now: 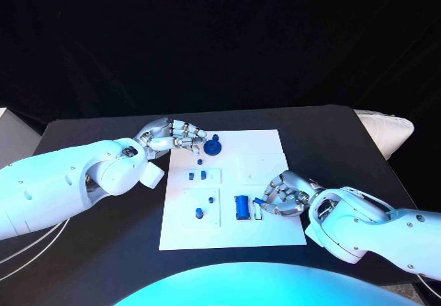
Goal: Assemble the parts on the task board
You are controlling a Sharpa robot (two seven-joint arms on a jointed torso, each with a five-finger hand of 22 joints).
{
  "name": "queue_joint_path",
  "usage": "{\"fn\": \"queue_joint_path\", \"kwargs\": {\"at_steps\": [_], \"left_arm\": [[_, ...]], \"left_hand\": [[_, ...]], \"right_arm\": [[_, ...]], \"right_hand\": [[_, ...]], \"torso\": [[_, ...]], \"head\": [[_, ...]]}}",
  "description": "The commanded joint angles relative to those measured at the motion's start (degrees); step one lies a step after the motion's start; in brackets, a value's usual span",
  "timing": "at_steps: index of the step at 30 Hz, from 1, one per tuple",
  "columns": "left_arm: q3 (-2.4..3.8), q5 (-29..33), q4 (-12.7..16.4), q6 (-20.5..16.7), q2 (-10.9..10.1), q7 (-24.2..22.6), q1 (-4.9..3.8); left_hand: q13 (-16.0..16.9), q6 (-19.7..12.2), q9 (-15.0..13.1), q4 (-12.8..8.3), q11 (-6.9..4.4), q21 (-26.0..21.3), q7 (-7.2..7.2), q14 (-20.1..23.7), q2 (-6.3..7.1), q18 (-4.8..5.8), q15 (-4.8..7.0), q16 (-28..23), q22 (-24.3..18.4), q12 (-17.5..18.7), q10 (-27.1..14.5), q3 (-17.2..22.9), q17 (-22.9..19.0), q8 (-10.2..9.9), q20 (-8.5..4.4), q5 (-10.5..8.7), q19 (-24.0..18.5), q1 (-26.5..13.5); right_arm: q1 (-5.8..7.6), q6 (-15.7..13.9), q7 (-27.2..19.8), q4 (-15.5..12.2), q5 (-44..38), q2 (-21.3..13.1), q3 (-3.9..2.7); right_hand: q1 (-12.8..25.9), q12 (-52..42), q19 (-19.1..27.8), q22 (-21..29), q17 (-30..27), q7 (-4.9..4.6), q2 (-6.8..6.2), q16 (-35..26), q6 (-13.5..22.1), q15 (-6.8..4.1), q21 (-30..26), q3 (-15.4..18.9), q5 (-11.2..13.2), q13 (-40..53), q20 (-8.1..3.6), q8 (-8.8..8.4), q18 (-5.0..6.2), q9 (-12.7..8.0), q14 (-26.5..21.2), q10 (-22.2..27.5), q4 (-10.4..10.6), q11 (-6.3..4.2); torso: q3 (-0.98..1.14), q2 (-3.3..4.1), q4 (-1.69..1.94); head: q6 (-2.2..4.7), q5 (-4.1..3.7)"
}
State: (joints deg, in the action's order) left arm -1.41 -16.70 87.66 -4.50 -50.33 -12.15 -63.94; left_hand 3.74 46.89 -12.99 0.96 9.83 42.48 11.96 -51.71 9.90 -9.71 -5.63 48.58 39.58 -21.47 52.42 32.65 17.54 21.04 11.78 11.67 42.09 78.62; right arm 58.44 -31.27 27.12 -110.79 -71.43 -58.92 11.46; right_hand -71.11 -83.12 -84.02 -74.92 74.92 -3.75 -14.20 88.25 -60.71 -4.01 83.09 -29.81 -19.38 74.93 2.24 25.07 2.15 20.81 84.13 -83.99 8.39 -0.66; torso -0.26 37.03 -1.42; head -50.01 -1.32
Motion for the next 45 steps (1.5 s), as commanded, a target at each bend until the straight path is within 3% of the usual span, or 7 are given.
{"fn": "queue_joint_path", "kwargs": {"at_steps": [1,4,7,10,26,39,45], "left_arm": [[0.02,0.25,0.19,0.7,0.05,-0.19,0.0],[0.02,0.25,0.21,0.71,0.03,-0.15,0.0],[0.02,0.25,0.22,0.7,0.02,-0.12,0.0],[0.02,0.25,0.22,0.69,0.01,-0.07,0.0],[0.02,0.25,0.28,0.88,-0.07,0.25,0.0],[0.02,0.24,0.32,0.99,-0.14,0.48,0.0],[0.02,0.24,0.31,1.0,-0.19,0.58,0.0]], "left_hand": [[0.05,-0.4,0.05,0.45,0.04,-0.29,1.68,0.19,0.05,-0.72,-0.37,-0.23,-0.06,-0.04,-0.33,-0.05,0.05,0.19,-0.04,0.22,0.3,-0.47],[0.04,-0.44,0.08,0.57,0.07,-0.36,1.72,0.19,0.02,-0.7,-0.4,-0.22,-0.12,-0.04,-0.37,-0.08,0.07,0.2,-0.02,0.22,0.34,-0.58],[0.04,-0.44,0.08,0.57,0.07,-0.36,1.72,0.19,0.02,-0.7,-0.4,-0.22,-0.12,-0.04,-0.37,-0.08,0.07,0.2,-0.02,0.22,0.34,-0.58],[0.04,-0.44,0.08,0.57,0.07,-0.36,1.72,0.19,0.02,-0.7,-0.4,-0.22,-0.12,-0.04,-0.37,-0.08,0.07,0.2,-0.02,0.22,0.34,-0.58],[0.04,-0.47,0.09,0.67,0.09,-0.43,1.74,0.19,0.0,-0.7,-0.42,-0.22,-0.17,-0.04,-0.41,-0.1,0.07,0.21,-0.01,0.22,0.37,-0.66],[0.03,-0.54,0.12,0.77,0.11,-0.54,1.75,0.21,0.03,-0.69,-0.44,-0.22,-0.25,-0.03,-0.47,-0.13,0.09,0.22,0.0,0.22,0.41,-0.74],[0.03,-0.54,0.12,0.77,0.11,-0.54,1.75,0.21,0.03,-0.69,-0.44,-0.22,-0.25,-0.03,-0.47,-0.13,0.09,0.22,0.0,0.22,0.41,-0.74]], "right_arm": [[-0.2,1.47,1.58,0.16,2.96,0.48,-0.01],[-0.35,1.77,2.72,0.32,3.13,0.84,-0.01],[-0.43,1.83,3.54,0.49,3.12,1.06,0.0],[-0.47,1.67,4.29,0.76,2.7,1.25,0.0],[-0.66,4.67,5.95,1.7,1.28,2.36,0.02],[-0.79,3.6,4.73,1.75,2.03,3.25,0.02],[-0.8,3.57,4.39,1.79,2.34,3.23,0.02]], "right_hand": [[1.51,-0.34,-4.07,-13.27,11.86,0.34,0.08,0.27,0.18,-0.38,-0.19,0.68,1.56,11.42,-0.46,0.35,-0.79,0.08,5.15,-3.2,0.74,-0.19],[3.61,-0.49,-4.06,-13.26,11.83,0.26,0.19,0.26,0.26,-0.32,-0.23,1.87,4.24,11.54,-0.41,0.32,-0.78,0.03,5.14,-3.29,2.05,-0.11],[4.37,-0.67,-4.07,-13.27,11.88,0.24,0.2,0.28,0.24,-0.31,-0.19,2.39,4.62,11.65,-0.39,0.32,-0.79,0.01,5.16,-3.38,2.58,-0.1],[5.14,-0.95,-4.1,-13.29,11.93,0.3,0.08,0.3,0.12,-0.34,-0.08,3.31,3.04,11.83,-0.4,0.43,-0.81,0.04,5.17,-3.52,3.11,-0.14],[5.89,-1.02,-4.05,-13.25,11.88,0.26,0.03,0.28,0.11,-0.32,-0.23,4.17,3.17,11.89,-0.39,0.48,-0.78,0.04,5.15,-3.55,3.68,-0.1],[5.9,-1.35,-4.07,-13.27,12.0,0.34,0.28,0.33,-0.03,-0.32,-0.16,4.28,3.19,12.08,-0.38,0.57,-0.79,0.07,5.18,-3.69,3.8,-0.14],[5.68,-1.82,-4.17,-13.36,12.45,0.57,1.16,0.54,-0.44,-0.45,0.18,4.22,2.75,12.35,-0.44,0.86,-0.85,0.17,5.28,-3.91,3.99,-0.33]], "torso": [[0.01,-0.02,-0.06],[0.05,-0.01,-0.08],[0.06,0.01,-0.05],[0.07,0.02,-0.03],[0.04,0.0,0.0],[0.03,0.02,-0.02],[0.04,0.01,-0.05]], "head": [[0.01,0.03],[0.01,0.05],[0.01,-0.05],[0.01,-0.05],[0.01,-0.17],[0.01,-0.05],[0.01,0.03]]}}
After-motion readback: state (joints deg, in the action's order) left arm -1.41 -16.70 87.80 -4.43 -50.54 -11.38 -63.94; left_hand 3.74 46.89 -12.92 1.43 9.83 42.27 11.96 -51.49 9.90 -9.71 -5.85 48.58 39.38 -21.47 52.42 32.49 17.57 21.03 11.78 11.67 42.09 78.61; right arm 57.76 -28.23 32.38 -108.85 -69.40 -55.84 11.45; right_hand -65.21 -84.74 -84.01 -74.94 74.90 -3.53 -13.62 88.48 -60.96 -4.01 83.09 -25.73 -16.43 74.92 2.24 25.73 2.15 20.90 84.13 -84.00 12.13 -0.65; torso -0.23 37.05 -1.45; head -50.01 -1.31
